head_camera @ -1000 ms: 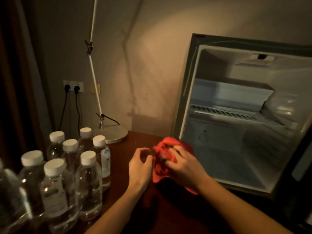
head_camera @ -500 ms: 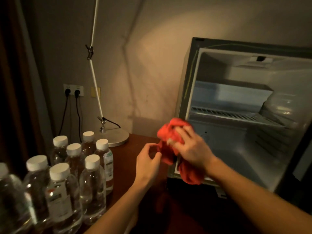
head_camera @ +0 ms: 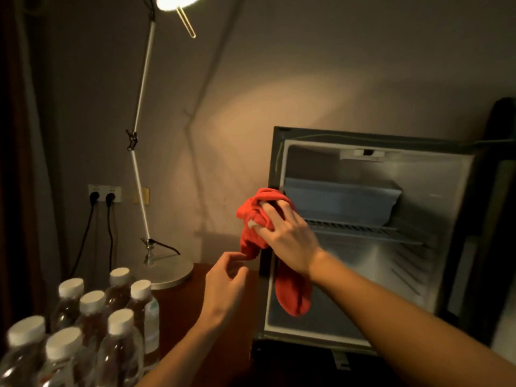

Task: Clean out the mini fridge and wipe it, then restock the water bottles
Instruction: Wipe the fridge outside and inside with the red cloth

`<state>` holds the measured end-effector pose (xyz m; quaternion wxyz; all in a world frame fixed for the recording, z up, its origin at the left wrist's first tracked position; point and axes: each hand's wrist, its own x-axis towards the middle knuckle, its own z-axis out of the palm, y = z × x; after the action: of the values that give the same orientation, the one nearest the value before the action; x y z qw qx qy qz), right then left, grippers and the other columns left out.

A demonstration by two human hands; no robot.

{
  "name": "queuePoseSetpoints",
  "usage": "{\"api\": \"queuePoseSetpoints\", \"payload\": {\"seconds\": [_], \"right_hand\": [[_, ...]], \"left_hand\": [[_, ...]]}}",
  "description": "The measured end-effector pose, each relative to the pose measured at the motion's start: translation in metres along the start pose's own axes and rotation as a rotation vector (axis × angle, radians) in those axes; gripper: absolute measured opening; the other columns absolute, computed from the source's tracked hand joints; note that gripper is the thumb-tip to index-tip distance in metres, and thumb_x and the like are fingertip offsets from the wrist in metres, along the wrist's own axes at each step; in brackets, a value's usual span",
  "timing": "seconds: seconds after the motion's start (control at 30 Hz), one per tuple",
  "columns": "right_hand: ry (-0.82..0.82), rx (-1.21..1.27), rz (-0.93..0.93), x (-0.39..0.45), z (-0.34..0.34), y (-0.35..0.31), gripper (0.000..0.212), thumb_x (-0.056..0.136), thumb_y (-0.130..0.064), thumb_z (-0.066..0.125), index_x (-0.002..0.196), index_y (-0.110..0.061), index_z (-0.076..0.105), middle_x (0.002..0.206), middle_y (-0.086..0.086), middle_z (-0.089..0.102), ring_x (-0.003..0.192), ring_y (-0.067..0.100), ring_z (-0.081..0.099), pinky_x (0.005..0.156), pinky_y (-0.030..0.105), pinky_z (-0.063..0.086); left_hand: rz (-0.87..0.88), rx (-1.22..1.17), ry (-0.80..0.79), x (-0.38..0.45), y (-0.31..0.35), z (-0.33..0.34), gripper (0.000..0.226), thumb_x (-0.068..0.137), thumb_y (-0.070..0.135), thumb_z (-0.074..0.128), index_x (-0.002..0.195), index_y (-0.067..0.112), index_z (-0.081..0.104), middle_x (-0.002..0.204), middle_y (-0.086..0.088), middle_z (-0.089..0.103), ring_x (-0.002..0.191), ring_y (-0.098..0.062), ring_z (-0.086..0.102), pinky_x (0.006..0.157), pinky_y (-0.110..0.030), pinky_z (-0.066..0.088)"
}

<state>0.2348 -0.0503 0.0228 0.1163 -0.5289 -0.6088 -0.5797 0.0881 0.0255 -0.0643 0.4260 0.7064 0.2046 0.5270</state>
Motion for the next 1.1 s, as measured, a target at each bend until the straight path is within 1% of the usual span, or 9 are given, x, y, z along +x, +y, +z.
{"api": "queuePoseSetpoints", "payload": {"seconds": [0.1,0.27,0.47,0.57,0.67,0.8,0.9,1.0,1.1], "right_hand": [[0.064,-0.076,0.025,0.043,-0.005,0.019,0.033,0.088,-0.012,0.055,0.114,-0.026,0.07,0.118,0.016,0.063,0.103,0.041,0.057,0.087,0.043,0.05],[0.09,-0.138,0.27,0.108,-0.027,0.061,0.05,0.086,-0.01,0.064,0.131,-0.03,0.058,0.13,0.017,0.054,0.107,0.04,0.047,0.088,0.045,0.051],[0.0,-0.029,0.303,0.068,-0.043,0.074,0.05,0.086,-0.014,0.06,0.135,-0.026,0.053,0.142,0.02,0.04,0.128,0.046,0.037,0.091,0.054,0.052],[0.056,0.009,0.441,0.063,-0.056,0.107,0.047,0.091,-0.019,0.061,0.137,-0.026,0.052,0.142,0.02,0.043,0.127,0.045,0.04,0.095,0.052,0.05],[0.096,-0.001,0.582,0.078,-0.059,0.11,0.048,0.096,-0.028,0.056,0.143,-0.029,0.045,0.137,0.021,0.047,0.116,0.041,0.05,0.094,0.044,0.048],[0.071,-0.059,0.4,0.102,-0.042,0.073,0.053,0.087,-0.017,0.065,0.137,-0.029,0.051,0.129,0.02,0.049,0.107,0.041,0.048,0.089,0.041,0.052],[0.086,-0.084,0.359,0.097,-0.046,0.083,0.05,0.085,-0.013,0.066,0.132,-0.028,0.058,0.125,0.019,0.05,0.104,0.041,0.05,0.082,0.042,0.054],[0.054,-0.059,0.404,0.067,-0.06,0.112,0.053,0.085,-0.016,0.068,0.136,-0.025,0.055,0.128,0.02,0.049,0.111,0.043,0.049,0.079,0.046,0.057],[0.057,-0.006,0.528,0.026,-0.077,0.146,0.049,0.089,-0.022,0.066,0.136,-0.022,0.056,0.133,0.026,0.048,0.117,0.049,0.047,0.088,0.052,0.054]], "left_hand": [[0.061,0.046,-0.047,0.015,0.011,-0.002,0.022,0.086,0.0,0.064,0.102,0.016,0.068,0.097,0.008,0.07,0.09,0.001,0.065,0.08,-0.011,0.049],[0.109,0.085,-0.022,0.049,0.035,-0.007,0.019,0.087,0.007,0.065,0.102,0.019,0.066,0.099,0.004,0.069,0.093,-0.007,0.065,0.079,-0.022,0.053],[0.144,0.121,-0.038,0.062,0.053,-0.002,0.018,0.087,0.01,0.065,0.102,0.02,0.066,0.1,0.004,0.067,0.096,-0.008,0.064,0.083,-0.03,0.054],[0.164,0.132,-0.065,0.061,0.056,0.001,0.019,0.089,0.013,0.064,0.107,0.02,0.064,0.106,0.003,0.067,0.1,-0.009,0.063,0.088,-0.036,0.056],[0.18,0.151,-0.105,0.06,0.059,0.005,0.022,0.09,0.015,0.064,0.111,0.023,0.062,0.11,0.005,0.065,0.103,-0.009,0.061,0.092,-0.038,0.055],[0.276,0.276,-0.067,0.06,0.069,0.011,0.027,0.087,0.024,0.062,0.113,0.02,0.065,0.114,0.004,0.067,0.108,-0.012,0.061,0.094,-0.036,0.052],[0.377,0.428,-0.048,0.061,0.085,0.015,0.031,0.086,0.024,0.065,0.117,0.018,0.062,0.12,0.003,0.064,0.11,-0.014,0.059,0.093,-0.031,0.048],[0.471,0.503,-0.03,0.063,0.105,0.022,0.036,0.08,0.026,0.064,0.116,0.019,0.062,0.119,0.002,0.063,0.107,-0.021,0.061,0.087,-0.034,0.05],[0.562,0.572,-0.038,0.067,0.125,0.039,0.041,0.078,0.032,0.061,0.115,0.016,0.062,0.121,-0.002,0.063,0.105,-0.027,0.062,0.084,-0.039,0.052]]}}
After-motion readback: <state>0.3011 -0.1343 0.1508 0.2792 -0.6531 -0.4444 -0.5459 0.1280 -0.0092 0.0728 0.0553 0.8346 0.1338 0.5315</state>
